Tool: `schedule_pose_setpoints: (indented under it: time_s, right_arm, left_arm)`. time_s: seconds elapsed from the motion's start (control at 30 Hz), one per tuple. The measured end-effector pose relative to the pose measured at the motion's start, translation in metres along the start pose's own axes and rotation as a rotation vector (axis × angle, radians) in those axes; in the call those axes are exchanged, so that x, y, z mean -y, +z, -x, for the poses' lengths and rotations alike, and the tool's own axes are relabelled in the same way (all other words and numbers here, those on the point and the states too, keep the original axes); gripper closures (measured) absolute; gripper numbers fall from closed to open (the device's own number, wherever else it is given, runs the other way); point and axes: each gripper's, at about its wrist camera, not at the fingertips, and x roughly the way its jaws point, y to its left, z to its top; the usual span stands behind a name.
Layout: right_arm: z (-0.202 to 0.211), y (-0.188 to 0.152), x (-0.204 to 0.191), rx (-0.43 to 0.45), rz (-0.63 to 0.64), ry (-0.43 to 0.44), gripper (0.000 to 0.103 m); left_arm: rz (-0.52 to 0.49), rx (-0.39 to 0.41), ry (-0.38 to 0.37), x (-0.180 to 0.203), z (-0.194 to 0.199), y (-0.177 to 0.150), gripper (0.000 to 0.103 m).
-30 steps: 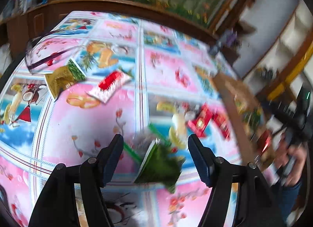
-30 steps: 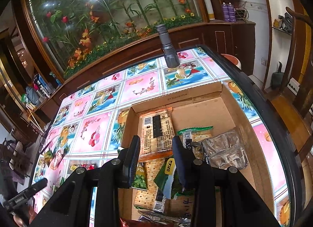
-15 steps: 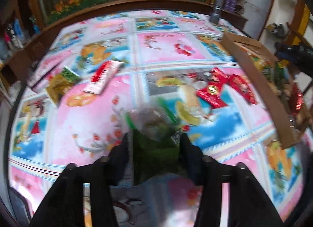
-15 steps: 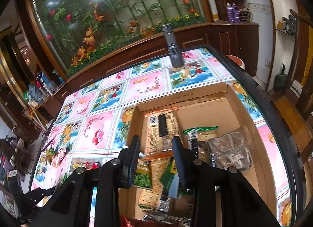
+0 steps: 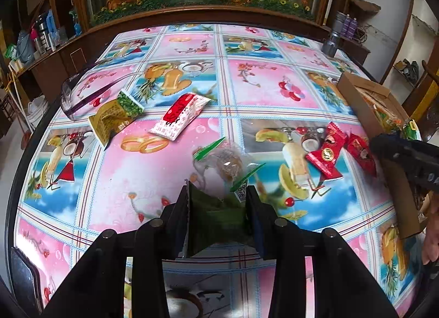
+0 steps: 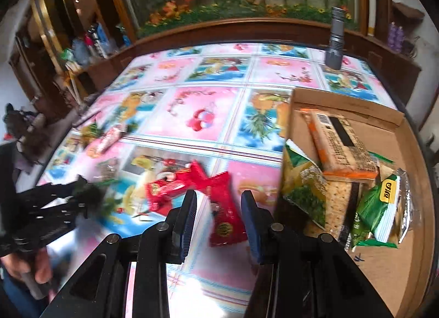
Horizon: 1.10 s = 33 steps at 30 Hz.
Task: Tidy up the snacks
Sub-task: 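Grasp the green snack packet with the left gripper while the right gripper moves to the red candy packs, then grasp a red candy pack with the right gripper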
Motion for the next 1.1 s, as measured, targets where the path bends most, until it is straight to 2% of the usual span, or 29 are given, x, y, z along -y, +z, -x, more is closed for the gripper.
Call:
schedule_pose_setpoints:
  time_s: [0.13,0.27,0.33,0.37,0.43,0.47,0.53,0.7,0.87,1.1]
  right_arm:
    - [-0.015,0.000,-0.004,-0.036,0.008,-0.047,0.066]
    - [-0.017,-0.001,-0.007,-0.066,0.026,-0.066,0.071]
    - [-0.023,-0.004,-0.015,-0.105,0.065,-0.074,0.075]
    - [-0.025,-0.005,-0.018,-0.108,0.076,-0.071,0.081]
    - [-0.025,-0.010,-0.028,-0.105,0.138,-0.089,0.083]
    - [-0.024,-0.011,-0.030,-0.103,0.141,-0.081,0.084]
    - [-0.018,-0.011,-0.032,-0.091,0.118,0.005,0.084]
    - [0.005,-0.006,-0.031,-0.011,0.061,0.121,0.084]
    - [0.015,0.001,-0.016,0.048,-0.030,0.155,0.084]
    - [0.019,0.005,-0.008,0.075,-0.066,0.168,0.084]
  left_arm:
    - [-0.017,0.014,-0.014,0.006,0.004,0.000,0.065]
    - [-0.017,0.023,-0.028,0.008,0.006,0.000,0.065]
    - [-0.018,0.028,-0.034,0.009,0.007,0.000,0.065]
    - [-0.019,0.032,-0.038,0.010,0.008,0.000,0.065]
    - [-0.019,0.043,-0.045,0.010,0.011,0.000,0.065]
    - [-0.016,0.053,-0.052,0.010,0.013,0.000,0.065]
    - [-0.008,0.065,-0.064,0.009,0.016,0.001,0.065]
    - [0.017,0.089,-0.096,0.006,0.021,0.003,0.065]
    - [0.021,0.126,-0.115,0.006,0.029,0.004,0.065]
    - [0.021,0.137,-0.118,0.006,0.031,0.004,0.065]
